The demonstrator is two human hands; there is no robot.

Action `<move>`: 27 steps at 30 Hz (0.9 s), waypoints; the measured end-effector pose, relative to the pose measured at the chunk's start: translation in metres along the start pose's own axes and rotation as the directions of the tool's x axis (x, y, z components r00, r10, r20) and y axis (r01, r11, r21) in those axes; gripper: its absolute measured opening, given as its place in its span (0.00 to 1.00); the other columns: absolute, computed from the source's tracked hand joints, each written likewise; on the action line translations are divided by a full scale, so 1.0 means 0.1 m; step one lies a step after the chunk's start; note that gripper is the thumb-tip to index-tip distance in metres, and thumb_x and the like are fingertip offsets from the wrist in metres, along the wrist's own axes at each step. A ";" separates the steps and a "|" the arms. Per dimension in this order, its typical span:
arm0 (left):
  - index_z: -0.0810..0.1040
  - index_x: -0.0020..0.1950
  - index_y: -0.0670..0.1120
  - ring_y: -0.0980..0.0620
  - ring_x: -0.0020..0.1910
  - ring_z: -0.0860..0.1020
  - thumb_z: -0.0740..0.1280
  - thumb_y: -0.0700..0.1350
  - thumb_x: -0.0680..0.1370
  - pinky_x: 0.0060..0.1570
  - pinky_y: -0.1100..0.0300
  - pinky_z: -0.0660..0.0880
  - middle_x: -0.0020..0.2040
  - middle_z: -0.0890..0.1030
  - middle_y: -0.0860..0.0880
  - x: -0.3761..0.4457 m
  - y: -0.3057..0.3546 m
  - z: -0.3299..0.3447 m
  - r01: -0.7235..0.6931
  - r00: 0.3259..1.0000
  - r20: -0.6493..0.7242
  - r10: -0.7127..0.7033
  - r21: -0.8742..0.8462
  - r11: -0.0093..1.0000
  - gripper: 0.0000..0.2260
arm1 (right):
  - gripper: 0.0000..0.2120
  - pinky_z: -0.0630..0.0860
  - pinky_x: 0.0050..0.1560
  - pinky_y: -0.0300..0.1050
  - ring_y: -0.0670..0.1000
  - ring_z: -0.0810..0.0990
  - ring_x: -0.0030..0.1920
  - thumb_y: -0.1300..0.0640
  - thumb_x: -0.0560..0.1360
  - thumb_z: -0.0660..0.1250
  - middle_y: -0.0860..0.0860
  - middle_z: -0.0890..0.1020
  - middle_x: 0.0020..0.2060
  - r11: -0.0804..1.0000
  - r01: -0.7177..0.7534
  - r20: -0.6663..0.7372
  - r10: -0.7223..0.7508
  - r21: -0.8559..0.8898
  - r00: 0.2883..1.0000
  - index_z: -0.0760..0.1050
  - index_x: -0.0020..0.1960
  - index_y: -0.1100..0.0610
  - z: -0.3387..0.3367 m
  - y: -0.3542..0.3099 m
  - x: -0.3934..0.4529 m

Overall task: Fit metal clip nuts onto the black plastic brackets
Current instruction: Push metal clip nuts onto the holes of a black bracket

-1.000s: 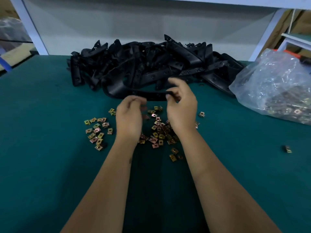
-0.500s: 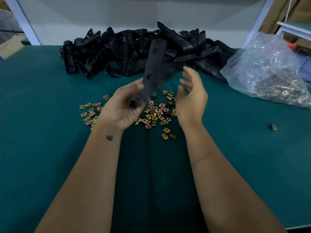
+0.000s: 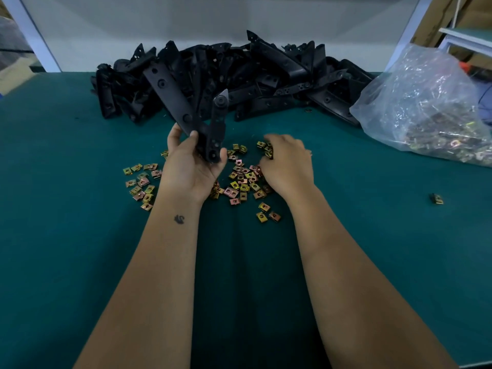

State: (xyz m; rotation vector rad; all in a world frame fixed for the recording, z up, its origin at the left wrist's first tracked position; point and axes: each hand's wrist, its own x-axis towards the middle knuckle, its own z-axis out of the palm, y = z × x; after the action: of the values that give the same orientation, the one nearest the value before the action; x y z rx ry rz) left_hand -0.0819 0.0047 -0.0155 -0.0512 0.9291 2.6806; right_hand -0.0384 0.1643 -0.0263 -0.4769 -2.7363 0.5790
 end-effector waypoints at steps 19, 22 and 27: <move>0.70 0.58 0.53 0.49 0.47 0.79 0.66 0.36 0.79 0.34 0.59 0.77 0.52 0.79 0.48 0.02 -0.01 0.02 0.000 1.000 0.003 -0.001 0.158 0.987 0.14 | 0.03 0.73 0.56 0.48 0.52 0.78 0.51 0.57 0.77 0.67 0.47 0.82 0.45 0.991 -0.004 -0.155 0.026 0.136 0.988 0.79 0.49 0.53 -0.07 -0.01 -0.06; 0.70 0.58 0.53 0.49 0.47 0.79 0.67 0.36 0.79 0.35 0.59 0.77 0.53 0.78 0.47 0.02 -0.01 0.04 -0.005 1.000 0.000 0.005 0.145 0.989 0.15 | 0.05 0.75 0.48 0.36 0.41 0.76 0.44 0.62 0.77 0.69 0.44 0.79 0.43 0.872 -0.007 -0.202 0.121 0.489 0.972 0.76 0.50 0.53 -0.09 -0.05 -0.06; 0.68 0.62 0.53 0.48 0.48 0.78 0.67 0.36 0.79 0.35 0.59 0.77 0.57 0.76 0.45 0.01 -0.01 0.05 -0.021 0.999 -0.027 0.024 0.111 0.994 0.18 | 0.12 0.74 0.44 0.29 0.39 0.76 0.40 0.69 0.74 0.70 0.45 0.78 0.43 0.685 -0.006 -0.185 0.206 0.728 0.961 0.77 0.52 0.54 -0.12 -0.07 -0.06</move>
State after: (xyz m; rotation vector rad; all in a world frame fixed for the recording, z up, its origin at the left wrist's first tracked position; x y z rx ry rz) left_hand -0.0820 0.0087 -0.0125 -0.0547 1.0922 2.6498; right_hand -0.0303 0.1594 -0.0143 -0.4555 -2.0009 1.4385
